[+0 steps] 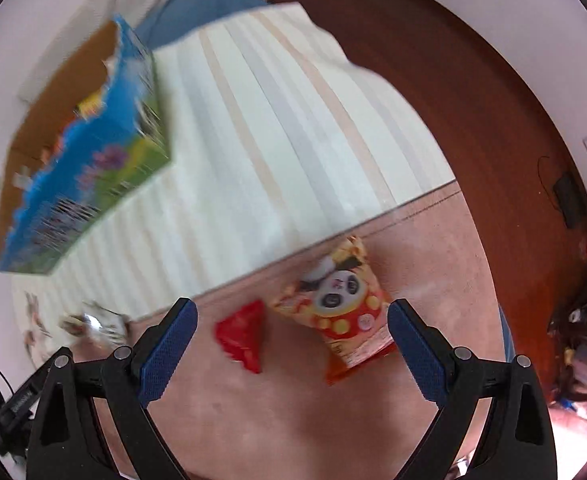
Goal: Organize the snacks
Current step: 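Move both tools from the box back down to the remaining snacks, then grasp the white berry cookie packet with the left tool while the right tool grasps the red-and-yellow panda bag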
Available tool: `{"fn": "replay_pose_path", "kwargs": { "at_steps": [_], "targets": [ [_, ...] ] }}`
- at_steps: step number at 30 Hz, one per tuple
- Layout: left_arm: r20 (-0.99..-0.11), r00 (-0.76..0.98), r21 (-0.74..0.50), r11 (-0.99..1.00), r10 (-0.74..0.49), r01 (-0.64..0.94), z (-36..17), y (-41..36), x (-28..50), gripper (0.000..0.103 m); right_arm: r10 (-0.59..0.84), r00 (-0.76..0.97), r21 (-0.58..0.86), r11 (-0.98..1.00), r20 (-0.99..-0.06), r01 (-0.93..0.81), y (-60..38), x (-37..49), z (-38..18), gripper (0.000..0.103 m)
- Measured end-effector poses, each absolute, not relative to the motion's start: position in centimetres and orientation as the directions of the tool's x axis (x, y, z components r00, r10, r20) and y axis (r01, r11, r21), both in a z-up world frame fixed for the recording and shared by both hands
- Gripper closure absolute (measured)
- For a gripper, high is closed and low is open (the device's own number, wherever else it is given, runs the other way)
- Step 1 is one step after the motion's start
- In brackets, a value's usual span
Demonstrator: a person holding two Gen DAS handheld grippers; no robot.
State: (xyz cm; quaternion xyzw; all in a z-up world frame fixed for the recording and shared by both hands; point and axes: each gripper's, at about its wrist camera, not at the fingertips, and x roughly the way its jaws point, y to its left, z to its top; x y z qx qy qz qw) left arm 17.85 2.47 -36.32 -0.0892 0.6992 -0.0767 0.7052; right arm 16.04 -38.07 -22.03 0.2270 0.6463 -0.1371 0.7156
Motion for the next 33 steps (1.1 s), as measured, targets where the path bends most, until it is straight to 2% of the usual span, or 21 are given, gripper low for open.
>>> {"fn": "replay_pose_path", "kwargs": {
  "at_steps": [7,9,12,15,19,21,23,29,33],
  "targets": [
    [-0.896,-0.066,-0.4,0.861,-0.44,-0.314,-40.9,5.2,17.6,0.029,0.076,0.007,0.073,0.91,-0.997,0.409,-37.3,16.8,-26.9,0.007],
    [-0.88,-0.056,-0.42,0.827,-0.472,-0.374,-41.7,5.8,17.7,0.029,0.082,0.004,0.076,0.914,-0.997,0.398,-37.1,17.0,-27.3,0.02],
    [-0.859,-0.05,-0.436,0.778,-0.51,-0.453,-43.1,6.2,18.0,0.029,0.058,-0.006,0.051,0.929,-0.998,0.365,-36.5,17.5,-27.6,0.034],
    [-0.827,-0.026,-0.467,0.713,-0.561,-0.522,-44.3,6.2,18.4,0.029,0.051,-0.022,0.04,0.936,-0.998,0.349,-36.1,17.8,-28.0,0.034],
    [-0.839,-0.001,-0.454,0.701,-0.544,-0.55,-45.3,5.7,19.6,0.029,0.061,-0.046,0.043,0.944,-0.997,0.328,-35.0,18.6,-28.2,0.034],
    [-0.866,0.003,-0.428,0.74,-0.499,-0.519,-45.1,5.4,20.2,0.032,0.059,-0.056,0.038,0.947,-0.997,0.318,-35.0,18.5,-28.2,0.034],
    [-0.909,-0.002,-0.377,0.823,-0.417,-0.425,-44.5,4.7,21.0,0.039,0.072,-0.055,0.051,0.948,-0.996,0.313,-34.7,18.9,-28.2,0.034],
    [-0.989,0.001,-0.151,0.987,-0.151,0.052,-42.8,-1.3,20.9,0.04,0.167,-0.024,0.148,0.924,-0.986,0.353,-35.1,19.8,-28.1,0.035],
    [-0.999,0.001,-0.038,0.971,-0.039,0.235,-43.5,-3.9,19.6,0.04,0.214,-0.02,0.194,0.917,-0.977,0.349,-34.3,20.5,-28.3,0.035]
  ]
}}
